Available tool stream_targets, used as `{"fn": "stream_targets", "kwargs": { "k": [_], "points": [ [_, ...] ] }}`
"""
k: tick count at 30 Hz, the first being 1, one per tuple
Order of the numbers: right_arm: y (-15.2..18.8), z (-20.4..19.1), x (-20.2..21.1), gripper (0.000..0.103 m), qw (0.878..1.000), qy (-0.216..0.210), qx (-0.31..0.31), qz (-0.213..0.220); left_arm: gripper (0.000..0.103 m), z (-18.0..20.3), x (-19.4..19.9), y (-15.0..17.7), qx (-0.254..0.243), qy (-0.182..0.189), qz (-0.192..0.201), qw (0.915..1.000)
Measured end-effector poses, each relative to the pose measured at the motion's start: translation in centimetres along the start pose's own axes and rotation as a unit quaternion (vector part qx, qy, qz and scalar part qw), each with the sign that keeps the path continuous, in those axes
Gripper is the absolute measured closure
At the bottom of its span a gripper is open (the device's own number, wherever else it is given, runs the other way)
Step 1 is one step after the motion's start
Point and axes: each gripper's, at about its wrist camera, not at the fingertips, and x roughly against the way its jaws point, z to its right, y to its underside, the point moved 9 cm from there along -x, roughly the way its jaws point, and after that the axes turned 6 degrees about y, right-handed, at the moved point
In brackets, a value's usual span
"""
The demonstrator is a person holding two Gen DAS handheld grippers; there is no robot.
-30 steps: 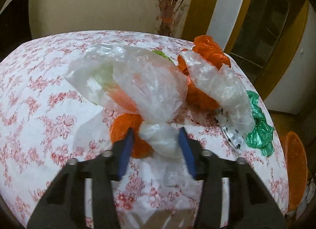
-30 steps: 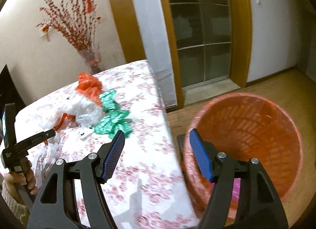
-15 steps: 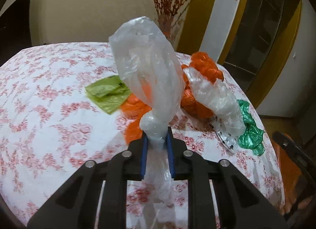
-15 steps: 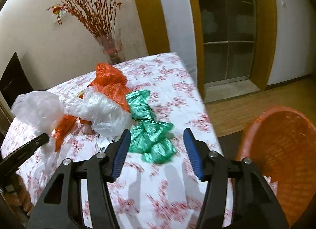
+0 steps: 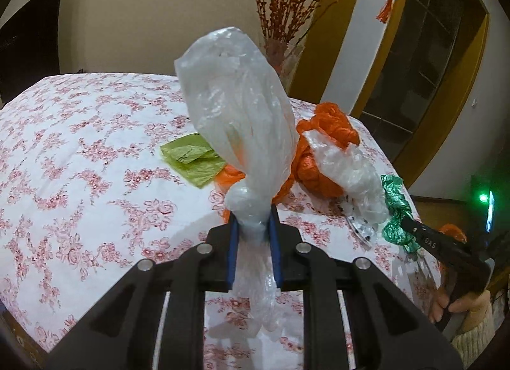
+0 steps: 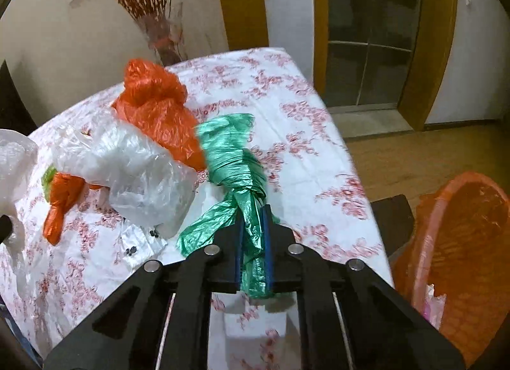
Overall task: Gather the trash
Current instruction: 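Carry the clear bag and green bag over the orange basket with both grippers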
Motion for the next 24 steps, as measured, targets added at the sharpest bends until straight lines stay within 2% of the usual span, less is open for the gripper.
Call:
{"fn": "stream_targets", "kwargs": {
  "k": [12, 18, 24],
  "points": [
    [0.0, 5.3, 9.4, 0.095, 0.994, 0.005, -0.05, 0.094, 0.085, 7.0, -0.1, 1.4, -0.036, 0.058, -0.016, 0.9975],
    [0.1, 8.7, 14.5, 0.095, 0.986, 0.019, -0.083, 0.146, 0.085, 12.8, -0.1, 2.5, -0.061, 0.109, -0.028, 0.9918],
    [0.8, 11.4, 16.7, 0.095, 0.979, 0.05, -0.099, 0.172, 0.084, 18.3, -0.3, 3.5, -0.087, 0.154, -0.037, 0.9835]
  ]
}}
